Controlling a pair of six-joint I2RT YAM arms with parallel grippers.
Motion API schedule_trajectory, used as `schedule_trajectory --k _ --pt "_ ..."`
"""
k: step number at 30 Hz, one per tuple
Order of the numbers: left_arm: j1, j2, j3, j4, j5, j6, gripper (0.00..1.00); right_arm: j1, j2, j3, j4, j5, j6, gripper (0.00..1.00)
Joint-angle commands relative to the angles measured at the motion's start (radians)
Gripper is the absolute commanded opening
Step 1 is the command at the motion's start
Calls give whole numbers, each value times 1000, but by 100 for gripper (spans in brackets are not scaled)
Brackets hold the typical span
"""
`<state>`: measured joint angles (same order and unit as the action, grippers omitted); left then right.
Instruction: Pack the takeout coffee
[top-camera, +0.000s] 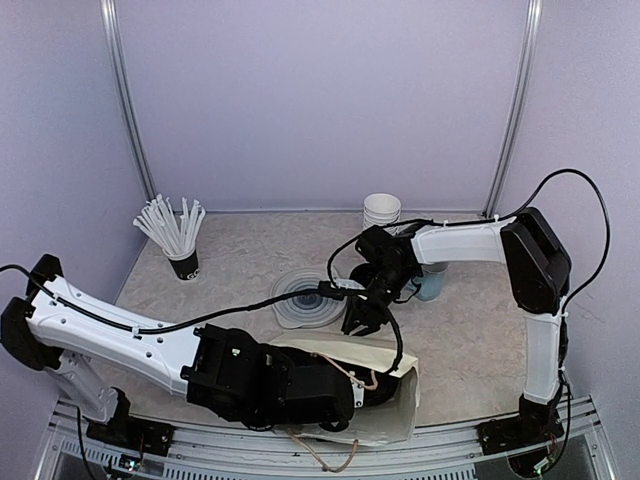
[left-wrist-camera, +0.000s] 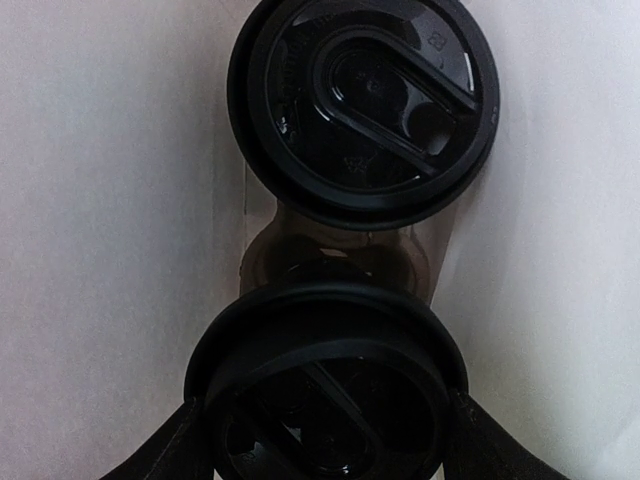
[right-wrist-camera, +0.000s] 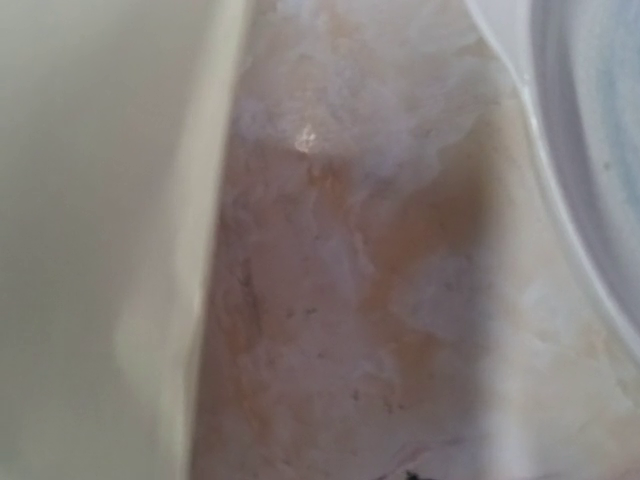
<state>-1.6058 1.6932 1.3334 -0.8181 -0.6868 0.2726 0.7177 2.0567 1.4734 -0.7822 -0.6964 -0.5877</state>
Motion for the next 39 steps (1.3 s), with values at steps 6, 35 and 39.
schedule_trajectory --k 6,35,39 --pt "47 33 -11 27 -12 -7 48 21 27 -19 -54 -70 -41 37" --pt "193 119 222 -221 529 -171 50 -212 -140 123 -241 95 -129 42" --pt "220 100 184 -154 553 -152 49 -239 -178 106 -255 77 -135 42"
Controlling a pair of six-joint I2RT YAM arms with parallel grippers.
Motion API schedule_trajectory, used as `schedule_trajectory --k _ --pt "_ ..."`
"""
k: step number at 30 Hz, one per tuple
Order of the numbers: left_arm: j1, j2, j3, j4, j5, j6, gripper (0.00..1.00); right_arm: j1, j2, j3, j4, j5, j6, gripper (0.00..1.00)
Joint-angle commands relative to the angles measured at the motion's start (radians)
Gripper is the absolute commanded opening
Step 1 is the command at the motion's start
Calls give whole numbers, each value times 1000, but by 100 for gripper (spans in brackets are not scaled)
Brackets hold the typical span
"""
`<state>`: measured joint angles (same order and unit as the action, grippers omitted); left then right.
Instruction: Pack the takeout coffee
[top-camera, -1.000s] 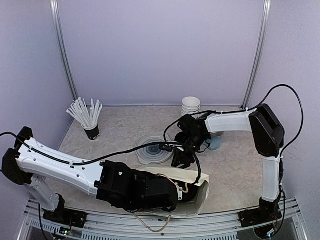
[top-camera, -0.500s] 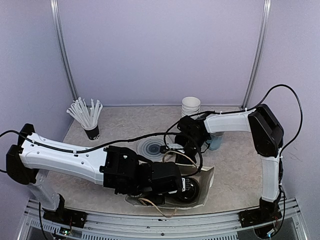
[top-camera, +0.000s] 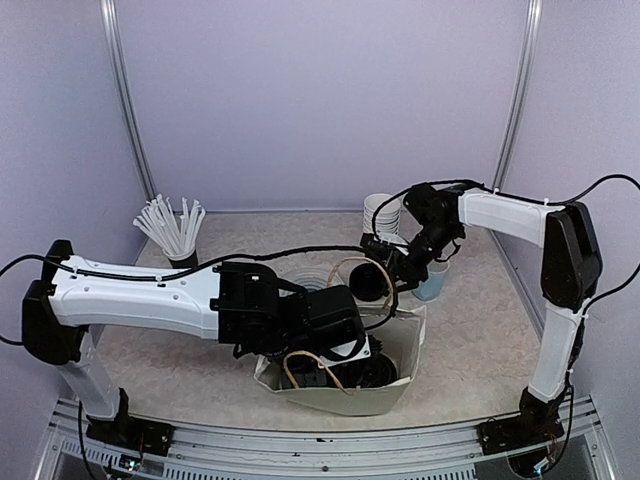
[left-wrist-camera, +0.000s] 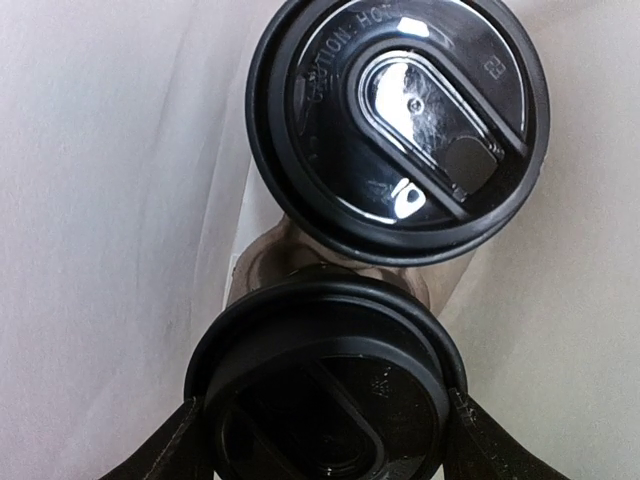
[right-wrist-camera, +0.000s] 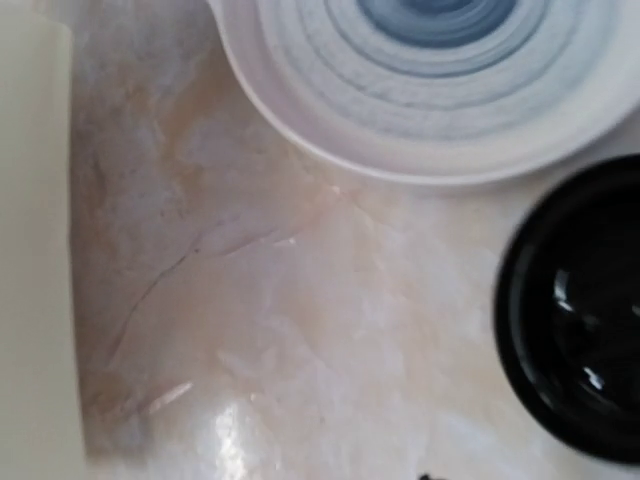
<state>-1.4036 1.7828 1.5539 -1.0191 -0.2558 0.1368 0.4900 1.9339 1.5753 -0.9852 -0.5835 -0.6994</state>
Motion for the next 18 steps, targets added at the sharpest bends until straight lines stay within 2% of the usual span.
schedule_trajectory --k 1,11,15,18 --pt "22 10 -46 54 125 -11 50 -12 -62 -1 -54 -35 -24 42" --pt "26 29 -173 105 98 -17 50 -13 -86 -25 -63 -51 -10 42" --pt "29 70 -172 78 62 -26 50 -13 -98 -26 -72 -55 -4 42" --pt "41 91 -157 73 95 -23 50 -13 -113 -37 -79 -56 0 42"
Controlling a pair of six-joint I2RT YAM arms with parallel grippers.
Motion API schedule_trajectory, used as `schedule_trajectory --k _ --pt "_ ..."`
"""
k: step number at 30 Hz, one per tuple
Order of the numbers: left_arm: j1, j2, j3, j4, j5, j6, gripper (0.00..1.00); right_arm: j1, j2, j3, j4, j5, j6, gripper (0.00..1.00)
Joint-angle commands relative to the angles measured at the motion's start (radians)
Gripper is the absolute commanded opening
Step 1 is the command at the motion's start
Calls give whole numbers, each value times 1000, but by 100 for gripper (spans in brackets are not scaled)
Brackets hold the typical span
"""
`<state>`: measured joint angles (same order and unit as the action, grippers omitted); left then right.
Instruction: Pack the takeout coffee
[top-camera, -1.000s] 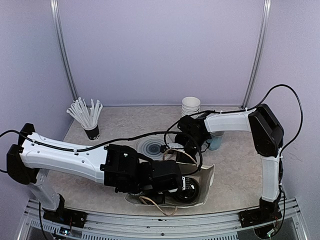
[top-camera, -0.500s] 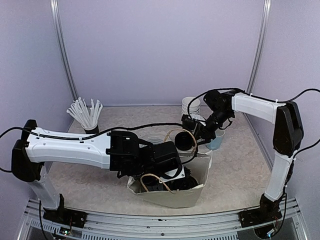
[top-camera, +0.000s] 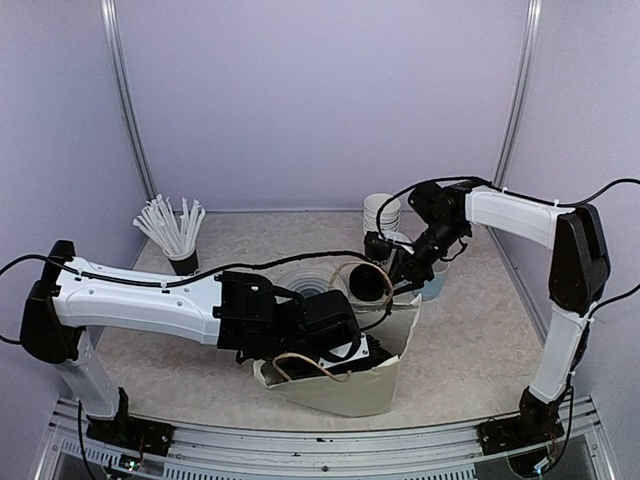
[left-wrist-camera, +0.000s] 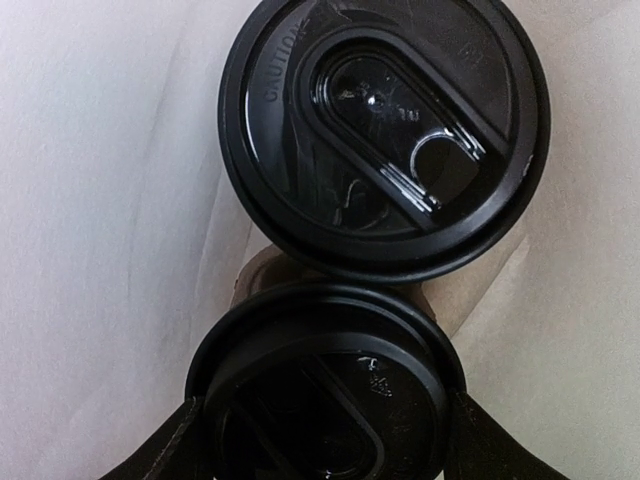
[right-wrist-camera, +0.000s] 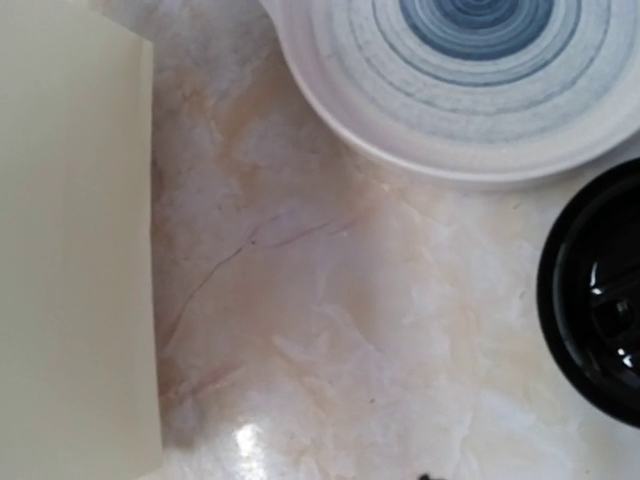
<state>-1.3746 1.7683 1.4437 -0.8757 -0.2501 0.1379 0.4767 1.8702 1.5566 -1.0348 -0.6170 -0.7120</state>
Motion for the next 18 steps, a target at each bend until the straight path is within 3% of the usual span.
schedule_trajectory --k 1,6,18 --pt "17 112 -41 -68 107 -22 50 0 -56 -23 -30 -24 14 42" --pt "48 100 0 -52 227 -38 50 0 -93 -44 -40 -36 20 42" --pt "38 50 140 -165 139 -112 65 0 -165 -38 -58 -19 29 46"
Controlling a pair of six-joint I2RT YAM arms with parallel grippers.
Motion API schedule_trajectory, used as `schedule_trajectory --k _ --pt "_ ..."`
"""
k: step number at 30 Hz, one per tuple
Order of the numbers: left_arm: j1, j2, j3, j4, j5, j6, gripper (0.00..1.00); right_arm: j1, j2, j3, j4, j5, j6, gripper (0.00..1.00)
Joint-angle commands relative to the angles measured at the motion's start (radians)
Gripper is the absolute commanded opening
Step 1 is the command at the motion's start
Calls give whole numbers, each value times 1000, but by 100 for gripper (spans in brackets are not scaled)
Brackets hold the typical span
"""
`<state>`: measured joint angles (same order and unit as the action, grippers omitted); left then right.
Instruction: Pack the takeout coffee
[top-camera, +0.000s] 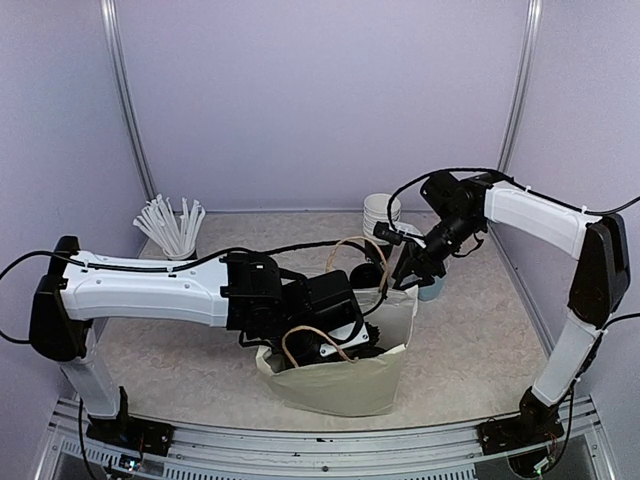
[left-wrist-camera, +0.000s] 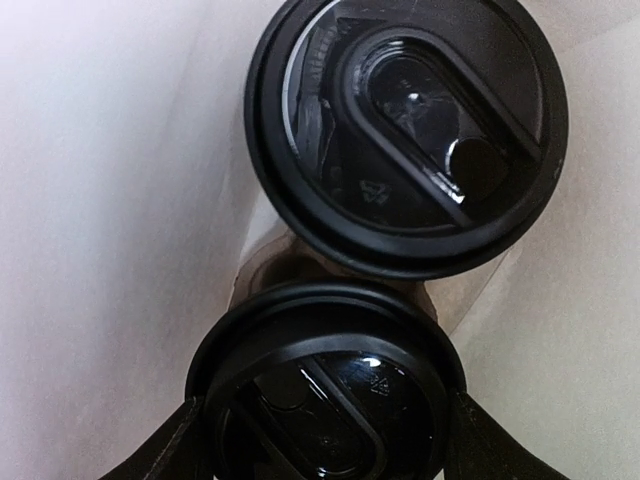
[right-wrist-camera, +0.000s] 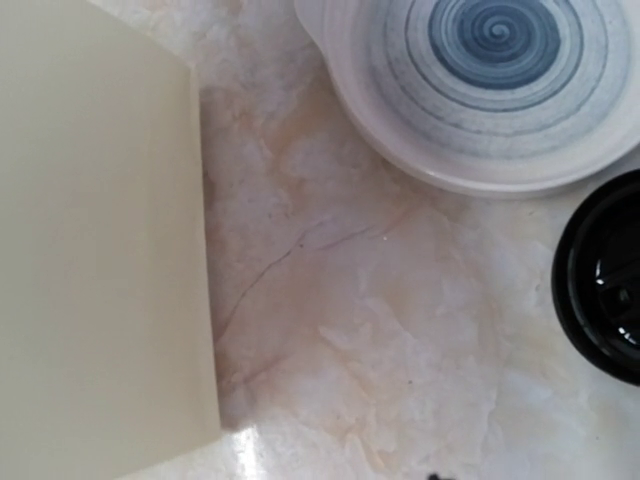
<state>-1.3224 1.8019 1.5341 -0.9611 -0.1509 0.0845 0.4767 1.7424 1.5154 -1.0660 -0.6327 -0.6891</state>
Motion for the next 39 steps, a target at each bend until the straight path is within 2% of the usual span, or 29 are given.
schedule_trajectory --k 1,11,28,36,39 --pt "-16 16 62 -87 27 -62 67 0 -41 5 -28 -1 6 47" --pt "-20 1 141 -110 -35 -80 82 0 -70 8 -37 17 9 49" --pt "16 -28 316 -69 -154 14 84 -9 -60 73 -56 57 6 49" --pt "17 -1 535 -95 -214 55 81 -10 -79 84 -72 64 8 49" --pt "16 -29 560 -57 -259 91 81 -12 -91 87 -71 72 7 49"
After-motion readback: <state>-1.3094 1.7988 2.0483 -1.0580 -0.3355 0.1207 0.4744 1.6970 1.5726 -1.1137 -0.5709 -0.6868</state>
